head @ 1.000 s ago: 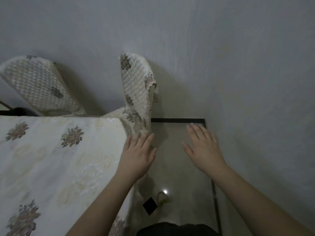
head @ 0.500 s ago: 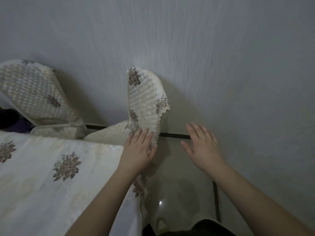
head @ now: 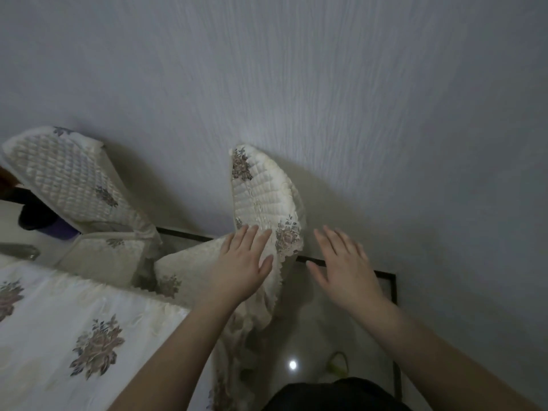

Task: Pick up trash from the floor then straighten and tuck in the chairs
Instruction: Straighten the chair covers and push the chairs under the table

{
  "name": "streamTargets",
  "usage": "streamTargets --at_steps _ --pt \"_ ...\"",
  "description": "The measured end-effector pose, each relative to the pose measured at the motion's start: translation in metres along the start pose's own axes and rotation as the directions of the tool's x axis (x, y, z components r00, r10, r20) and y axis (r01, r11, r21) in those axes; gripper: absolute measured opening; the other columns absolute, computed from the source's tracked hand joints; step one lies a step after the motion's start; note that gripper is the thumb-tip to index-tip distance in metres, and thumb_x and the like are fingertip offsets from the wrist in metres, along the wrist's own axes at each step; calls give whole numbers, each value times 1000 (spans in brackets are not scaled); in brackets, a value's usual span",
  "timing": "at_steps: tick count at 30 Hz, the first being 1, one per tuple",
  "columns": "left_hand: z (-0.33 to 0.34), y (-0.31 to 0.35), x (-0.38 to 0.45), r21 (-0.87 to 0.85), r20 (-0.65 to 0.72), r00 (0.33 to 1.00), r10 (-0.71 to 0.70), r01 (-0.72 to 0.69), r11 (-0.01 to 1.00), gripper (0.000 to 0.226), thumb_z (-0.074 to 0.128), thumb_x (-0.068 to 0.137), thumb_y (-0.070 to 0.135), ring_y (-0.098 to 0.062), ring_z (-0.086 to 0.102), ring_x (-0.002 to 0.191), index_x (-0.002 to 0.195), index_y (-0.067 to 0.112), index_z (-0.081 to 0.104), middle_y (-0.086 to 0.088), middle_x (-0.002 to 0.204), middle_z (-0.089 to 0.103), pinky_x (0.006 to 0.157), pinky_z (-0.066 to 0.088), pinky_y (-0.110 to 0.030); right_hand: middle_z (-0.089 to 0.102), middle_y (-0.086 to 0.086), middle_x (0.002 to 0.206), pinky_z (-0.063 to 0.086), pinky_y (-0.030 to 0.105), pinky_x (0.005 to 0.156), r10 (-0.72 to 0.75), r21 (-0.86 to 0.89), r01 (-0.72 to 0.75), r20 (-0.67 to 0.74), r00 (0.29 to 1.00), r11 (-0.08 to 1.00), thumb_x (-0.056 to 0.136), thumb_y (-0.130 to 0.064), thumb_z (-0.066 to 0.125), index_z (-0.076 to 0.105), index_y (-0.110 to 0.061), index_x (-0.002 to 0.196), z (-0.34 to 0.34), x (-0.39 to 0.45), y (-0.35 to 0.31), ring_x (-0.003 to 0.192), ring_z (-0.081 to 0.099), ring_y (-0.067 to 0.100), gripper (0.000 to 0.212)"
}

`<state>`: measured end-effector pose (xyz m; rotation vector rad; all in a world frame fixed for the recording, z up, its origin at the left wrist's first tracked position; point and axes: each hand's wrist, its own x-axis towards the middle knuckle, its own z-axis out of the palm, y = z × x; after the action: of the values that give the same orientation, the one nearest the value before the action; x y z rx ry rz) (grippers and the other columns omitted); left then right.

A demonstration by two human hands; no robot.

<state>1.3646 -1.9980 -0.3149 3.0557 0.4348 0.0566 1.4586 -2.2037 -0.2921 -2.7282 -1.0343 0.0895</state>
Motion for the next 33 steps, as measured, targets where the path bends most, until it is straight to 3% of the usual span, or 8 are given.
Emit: streamTargets --at_steps 5,11,16,20,26,30,33 --pt "5 -7 39 42 -1 999 -46 46 998 67 17 91 58 -25 23 143 149 27 28 -4 153 34 117 17 -44 28 5 154 17 43 114 -36 28 35 20 999 999 86 -61 8 24 -19 149 -1 53 22 142 24 26 78" --pt "5 -31 91 105 -56 998 40 -34 994 69 30 91 64 -29 30 141 145 23 37 -8 150 38 112 28 -50 33 6 152 18 44 114 -100 45 98 33 994 994 89 -60 15 25 -17 148 6 100 16 140 27 25 74" --pt "11 -67 138 121 -35 991 128 -123 985 75 32 89 70 -27 26 143 147 22 34 -6 152 36 115 22 -47 42 7 146 27 47 111 -96 35 95 28 995 995 89 -56 24 30 -14 145 22 136 -2 135 36 27 71" --pt "11 -90 172 114 -34 976 215 -210 971 77 30 88 71 -25 25 143 148 23 30 -5 154 32 116 16 -45 35 11 150 27 46 110 -15 50 11 72 997 999 90 -54 43 17 -11 150 41 155 -17 136 34 30 78" --pt "22 -117 223 111 66 919 388 -394 912 97 39 79 77 -26 13 146 153 20 12 -6 159 17 118 14 -47 29 14 151 30 44 108 102 62 -114 161 982 992 84 -57 53 -10 -8 150 66 167 -32 134 36 30 103" --pt "26 -124 256 121 109 896 430 -441 889 104 35 74 83 -26 11 147 153 20 8 -5 159 15 117 12 -50 29 13 150 37 44 101 130 151 -160 193 973 976 82 -51 58 -19 -19 148 73 168 -31 127 40 32 106" --pt "23 -124 278 56 92 903 420 -426 903 101 32 70 88 -23 17 145 149 26 22 0 155 25 116 9 -53 27 13 149 48 43 90 125 297 -185 211 970 937 80 -44 62 -25 -33 144 78 169 -28 118 48 30 109"
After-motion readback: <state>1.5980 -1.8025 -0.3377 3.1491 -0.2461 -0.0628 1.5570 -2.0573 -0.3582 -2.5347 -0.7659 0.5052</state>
